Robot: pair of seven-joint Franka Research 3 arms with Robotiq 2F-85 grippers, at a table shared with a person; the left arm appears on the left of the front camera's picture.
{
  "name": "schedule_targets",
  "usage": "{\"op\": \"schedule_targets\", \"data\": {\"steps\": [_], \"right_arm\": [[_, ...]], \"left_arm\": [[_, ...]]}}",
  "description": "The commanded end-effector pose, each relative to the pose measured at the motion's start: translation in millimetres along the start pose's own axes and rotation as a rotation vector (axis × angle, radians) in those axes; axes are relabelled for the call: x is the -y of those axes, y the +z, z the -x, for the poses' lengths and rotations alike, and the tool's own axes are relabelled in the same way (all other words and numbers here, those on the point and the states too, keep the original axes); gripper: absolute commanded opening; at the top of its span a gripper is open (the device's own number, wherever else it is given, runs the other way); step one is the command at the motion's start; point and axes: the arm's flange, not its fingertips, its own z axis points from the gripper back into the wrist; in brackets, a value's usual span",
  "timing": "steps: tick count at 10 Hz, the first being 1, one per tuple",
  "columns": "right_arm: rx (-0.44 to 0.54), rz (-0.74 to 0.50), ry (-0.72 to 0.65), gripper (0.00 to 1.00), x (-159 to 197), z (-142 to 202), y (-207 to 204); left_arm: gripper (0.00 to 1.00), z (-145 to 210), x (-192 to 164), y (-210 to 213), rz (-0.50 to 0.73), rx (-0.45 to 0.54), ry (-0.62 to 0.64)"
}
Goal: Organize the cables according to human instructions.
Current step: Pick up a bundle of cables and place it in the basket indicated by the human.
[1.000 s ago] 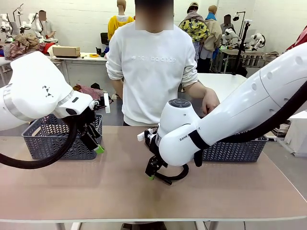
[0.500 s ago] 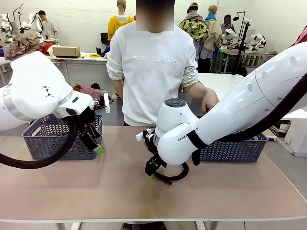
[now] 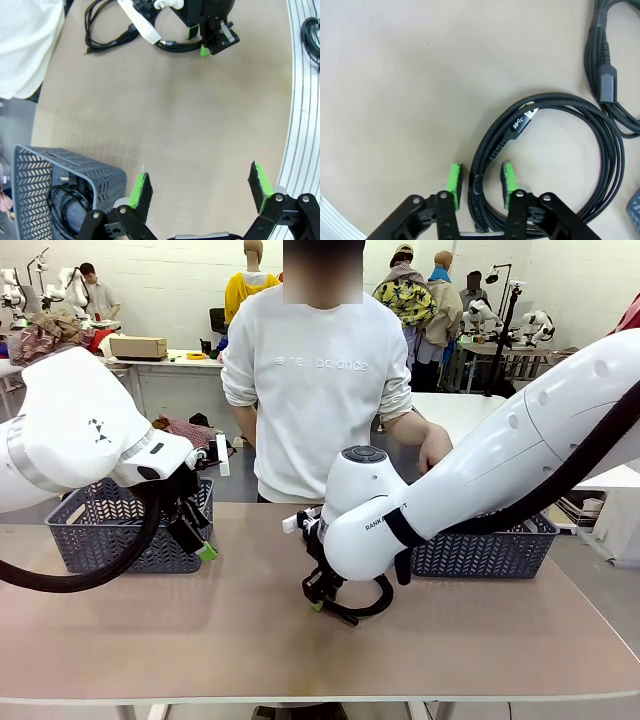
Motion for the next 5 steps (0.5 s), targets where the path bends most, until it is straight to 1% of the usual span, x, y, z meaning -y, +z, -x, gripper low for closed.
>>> {"op": "schedule_targets", "data": {"steps": [1,2,3,4,5], "right_arm": [[0.012,-0.030,-0.025,0.22,-1.4,-5.2,0.6],[0.010,-0.035,-0.027,0.08,-1.9,-5.4,1.0],[0.010,-0.032,-0.026,0.02,-2.3,-4.5,2.4],[0.007,-0.026,-0.027,0.00,-2.8,-2.9,5.6],[-0.008,-0.028,-0.030,0.00,-3.8,0.4,10.2]], "left_arm": [[1.00,-0.2,-0.7,0.9,0.005,0.001,0.002],[1.00,-0.2,-0.7,0.9,0.005,0.001,0.002],[1.00,-0.2,-0.7,0.9,0.005,0.001,0.002],[1.00,-0.2,-0.7,0.9,0.005,0.001,0.002],[1.00,-0.2,-0.7,0.9,0.005,0.001,0.002]]}}
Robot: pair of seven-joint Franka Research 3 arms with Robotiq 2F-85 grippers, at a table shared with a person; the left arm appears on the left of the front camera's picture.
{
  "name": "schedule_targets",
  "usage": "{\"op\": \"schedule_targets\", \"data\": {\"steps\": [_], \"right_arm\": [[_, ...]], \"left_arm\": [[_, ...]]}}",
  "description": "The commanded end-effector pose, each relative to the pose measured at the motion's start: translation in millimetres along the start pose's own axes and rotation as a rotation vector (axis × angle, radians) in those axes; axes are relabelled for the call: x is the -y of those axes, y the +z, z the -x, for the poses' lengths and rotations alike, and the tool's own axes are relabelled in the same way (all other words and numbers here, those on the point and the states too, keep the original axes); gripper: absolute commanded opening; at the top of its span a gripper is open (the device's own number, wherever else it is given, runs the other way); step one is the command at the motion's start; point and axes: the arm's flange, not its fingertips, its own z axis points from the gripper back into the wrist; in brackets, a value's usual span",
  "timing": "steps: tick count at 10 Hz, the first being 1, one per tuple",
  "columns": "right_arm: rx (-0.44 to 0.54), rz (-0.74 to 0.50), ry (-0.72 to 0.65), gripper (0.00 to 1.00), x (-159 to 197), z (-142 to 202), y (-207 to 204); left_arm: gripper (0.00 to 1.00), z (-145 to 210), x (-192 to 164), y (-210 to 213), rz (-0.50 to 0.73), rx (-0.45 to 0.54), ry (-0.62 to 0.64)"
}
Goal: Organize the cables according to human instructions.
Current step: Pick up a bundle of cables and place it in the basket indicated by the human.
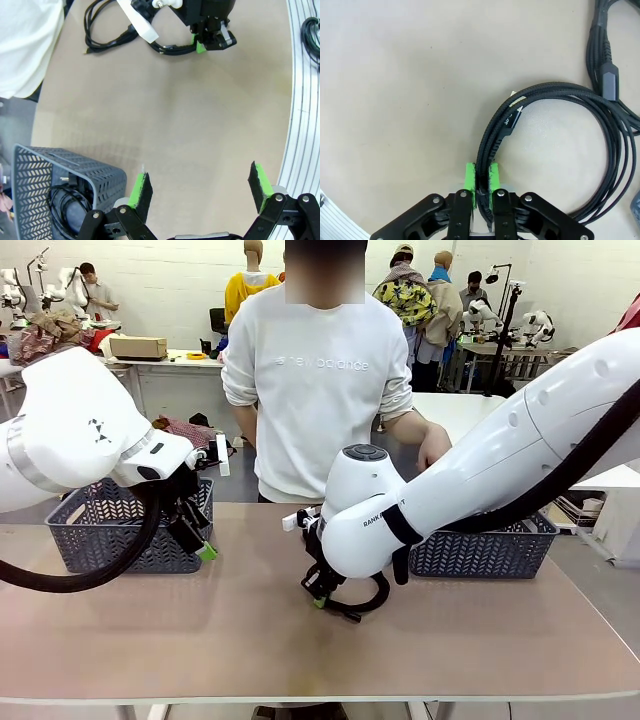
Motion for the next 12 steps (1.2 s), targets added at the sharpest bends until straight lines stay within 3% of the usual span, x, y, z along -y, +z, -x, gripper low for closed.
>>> {"op": "schedule_targets", "data": {"steps": [1,5,8,12], "right_arm": [[-0.008,-0.011,-0.015,0.00,-4.5,5.8,14.1],[0.031,0.013,0.028,0.00,-12.6,23.0,67.0],[0.084,0.019,0.242,0.00,-0.2,27.6,124.4],[0.025,0.109,0.481,0.00,55.0,36.3,205.3]], "left_arm": [[1.00,-0.2,-0.7,0.9,0.005,0.001,0.002],[1.00,-0.2,-0.7,0.9,0.005,0.001,0.002],[1.00,-0.2,-0.7,0.9,0.005,0.001,0.002],[1.00,-0.2,-0.7,0.9,0.005,0.001,0.002]]}}
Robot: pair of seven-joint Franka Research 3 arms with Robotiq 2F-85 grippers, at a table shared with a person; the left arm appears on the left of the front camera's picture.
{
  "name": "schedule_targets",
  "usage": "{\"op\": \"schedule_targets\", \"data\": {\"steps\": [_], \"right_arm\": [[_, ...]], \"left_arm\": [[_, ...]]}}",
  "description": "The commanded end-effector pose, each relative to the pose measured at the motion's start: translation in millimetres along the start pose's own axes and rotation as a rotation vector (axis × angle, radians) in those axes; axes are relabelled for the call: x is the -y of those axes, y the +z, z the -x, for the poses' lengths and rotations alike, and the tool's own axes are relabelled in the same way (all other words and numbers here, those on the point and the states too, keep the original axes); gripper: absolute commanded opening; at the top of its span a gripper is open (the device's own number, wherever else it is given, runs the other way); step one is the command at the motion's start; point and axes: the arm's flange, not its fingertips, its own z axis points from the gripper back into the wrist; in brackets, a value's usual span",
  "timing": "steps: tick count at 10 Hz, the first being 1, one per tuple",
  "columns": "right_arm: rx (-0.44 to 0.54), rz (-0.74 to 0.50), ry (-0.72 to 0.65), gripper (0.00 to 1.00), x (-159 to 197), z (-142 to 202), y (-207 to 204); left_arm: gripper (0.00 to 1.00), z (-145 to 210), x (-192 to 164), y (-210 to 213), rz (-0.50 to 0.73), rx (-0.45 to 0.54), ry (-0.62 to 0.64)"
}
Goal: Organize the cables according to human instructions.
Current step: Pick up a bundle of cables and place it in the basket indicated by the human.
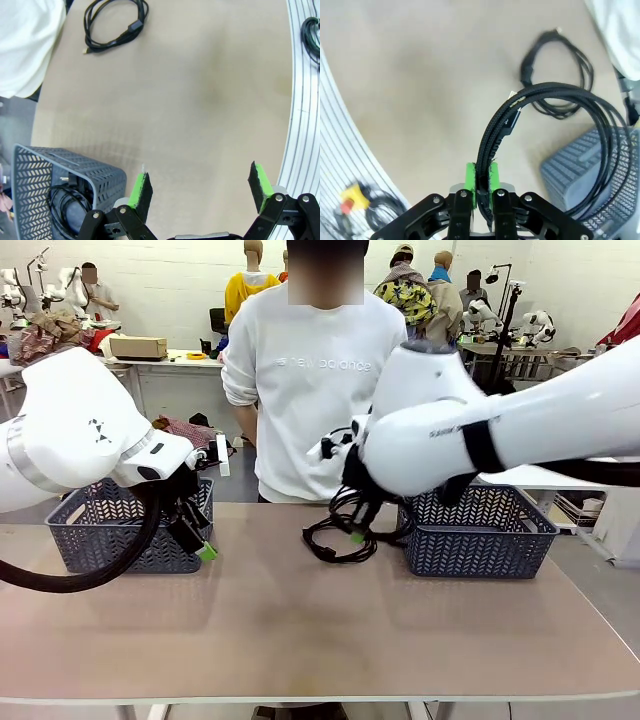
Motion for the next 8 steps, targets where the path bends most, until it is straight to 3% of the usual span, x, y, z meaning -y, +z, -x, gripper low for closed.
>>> {"op": "schedule_targets", "data": {"steps": [1,4,8], "right_arm": [[-0.035,0.010,0.136,0.00,40.0,23.4,27.5],[-0.030,-0.018,0.319,0.00,104.9,52.0,42.4],[-0.055,-0.071,0.305,0.00,188.9,75.2,29.9]], "left_arm": [[1.00,-0.2,-0.6,1.1,0.005,0.001,0.002],[1.00,-0.2,-0.6,1.1,0.005,0.001,0.002],[1.00,-0.2,-0.6,1.1,0.005,0.001,0.002]]}}
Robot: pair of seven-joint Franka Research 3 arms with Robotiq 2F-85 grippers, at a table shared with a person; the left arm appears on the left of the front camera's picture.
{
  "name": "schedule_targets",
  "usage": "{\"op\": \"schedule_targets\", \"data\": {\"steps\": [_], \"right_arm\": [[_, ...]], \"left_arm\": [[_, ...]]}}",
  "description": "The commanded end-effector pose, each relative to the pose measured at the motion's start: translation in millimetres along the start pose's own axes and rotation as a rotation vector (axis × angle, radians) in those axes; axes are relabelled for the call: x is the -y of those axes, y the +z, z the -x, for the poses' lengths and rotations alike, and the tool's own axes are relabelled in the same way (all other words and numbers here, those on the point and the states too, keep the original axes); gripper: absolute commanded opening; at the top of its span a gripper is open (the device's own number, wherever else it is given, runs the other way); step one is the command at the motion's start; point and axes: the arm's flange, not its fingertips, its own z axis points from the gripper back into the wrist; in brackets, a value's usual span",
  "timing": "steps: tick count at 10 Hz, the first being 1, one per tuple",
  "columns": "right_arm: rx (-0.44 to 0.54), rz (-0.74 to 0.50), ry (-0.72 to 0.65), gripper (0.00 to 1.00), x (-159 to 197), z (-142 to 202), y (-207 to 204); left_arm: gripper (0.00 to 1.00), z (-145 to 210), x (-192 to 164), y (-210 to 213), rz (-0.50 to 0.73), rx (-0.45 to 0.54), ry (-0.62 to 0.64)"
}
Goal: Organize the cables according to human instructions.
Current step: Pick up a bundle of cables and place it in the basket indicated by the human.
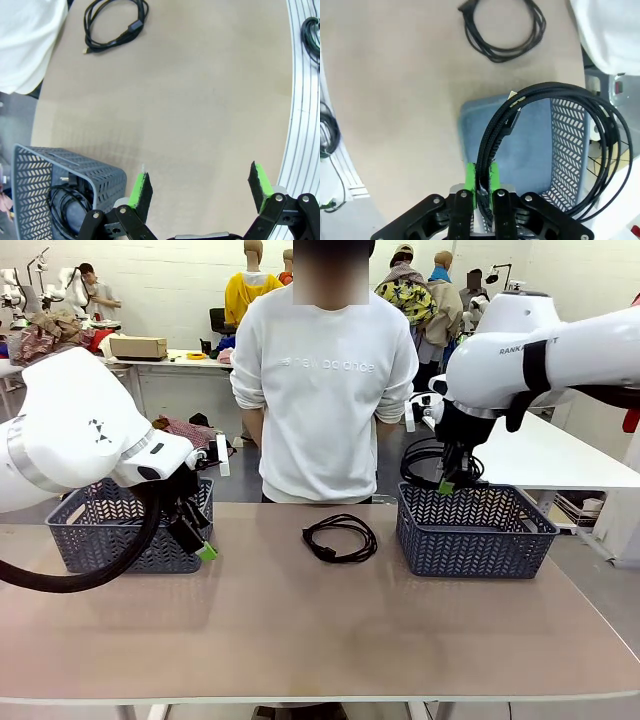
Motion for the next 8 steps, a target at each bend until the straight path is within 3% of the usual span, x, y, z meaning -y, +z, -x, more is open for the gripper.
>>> {"op": "schedule_targets", "data": {"steps": [1,2,8], "right_arm": [[0.000,-0.055,0.023,0.00,16.8,0.9,2.8],[0.000,0.000,0.000,0.00,0.0,0.0,0.0],[0.000,0.000,0.000,0.00,0.0,0.0,0.0]], "left_arm": [[1.00,-0.2,-0.5,1.1,0.005,0.001,0.002],[1.00,-0.2,-0.5,1.1,0.005,0.001,0.002],[1.00,-0.2,-0.5,1.1,0.005,0.001,0.002]]}}
